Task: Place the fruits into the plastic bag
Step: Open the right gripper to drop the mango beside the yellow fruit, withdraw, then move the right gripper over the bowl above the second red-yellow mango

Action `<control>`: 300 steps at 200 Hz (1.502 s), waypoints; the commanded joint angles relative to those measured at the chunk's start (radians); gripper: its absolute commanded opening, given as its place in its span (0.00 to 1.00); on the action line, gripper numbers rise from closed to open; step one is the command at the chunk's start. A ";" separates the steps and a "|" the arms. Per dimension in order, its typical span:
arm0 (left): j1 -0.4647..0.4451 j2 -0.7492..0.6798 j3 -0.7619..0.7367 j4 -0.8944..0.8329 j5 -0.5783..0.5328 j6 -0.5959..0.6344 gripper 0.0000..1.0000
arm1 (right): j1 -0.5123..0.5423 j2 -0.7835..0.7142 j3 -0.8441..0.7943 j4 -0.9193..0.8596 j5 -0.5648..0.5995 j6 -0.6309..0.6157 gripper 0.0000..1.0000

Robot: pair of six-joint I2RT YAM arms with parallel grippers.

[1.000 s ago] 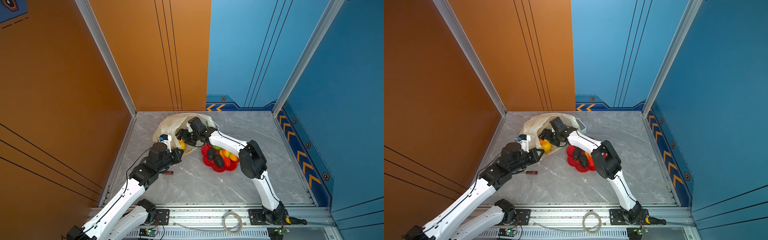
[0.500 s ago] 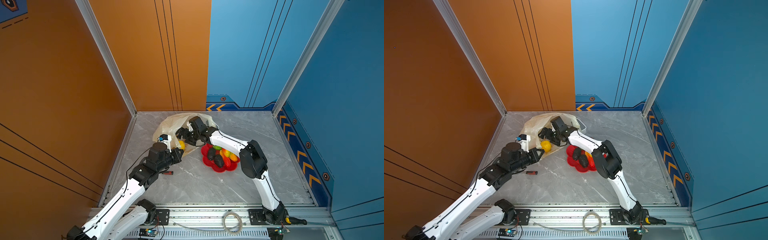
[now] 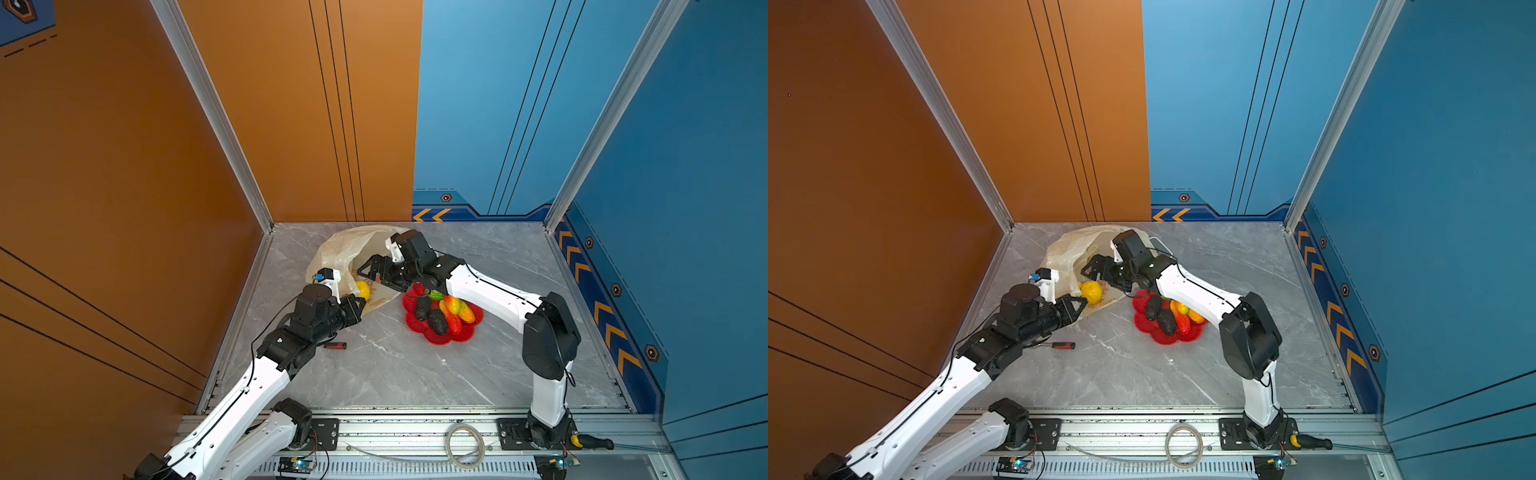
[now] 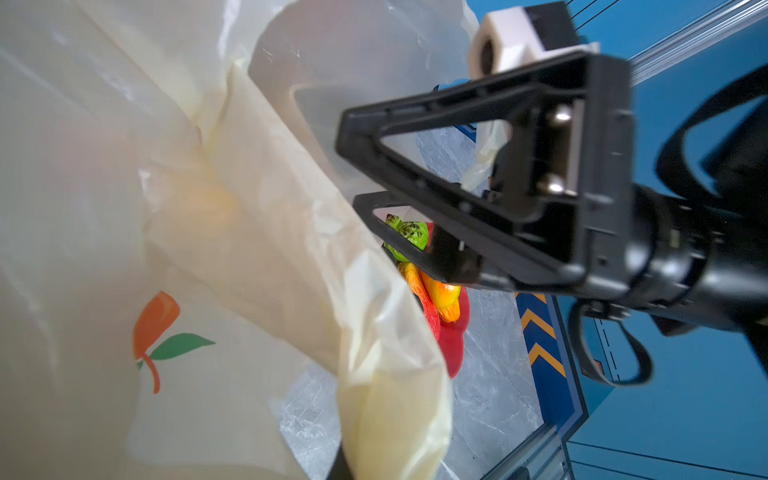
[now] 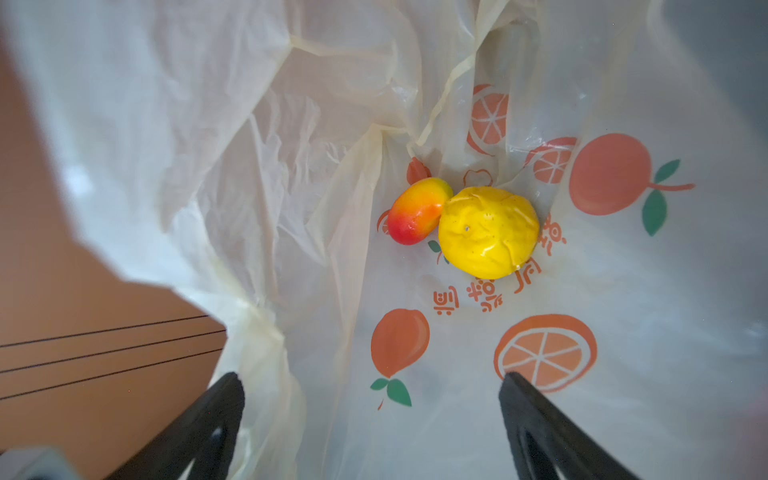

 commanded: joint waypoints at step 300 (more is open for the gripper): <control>0.026 -0.018 -0.005 0.019 0.028 -0.024 0.00 | -0.316 -0.370 -0.356 -0.534 0.335 -0.443 0.98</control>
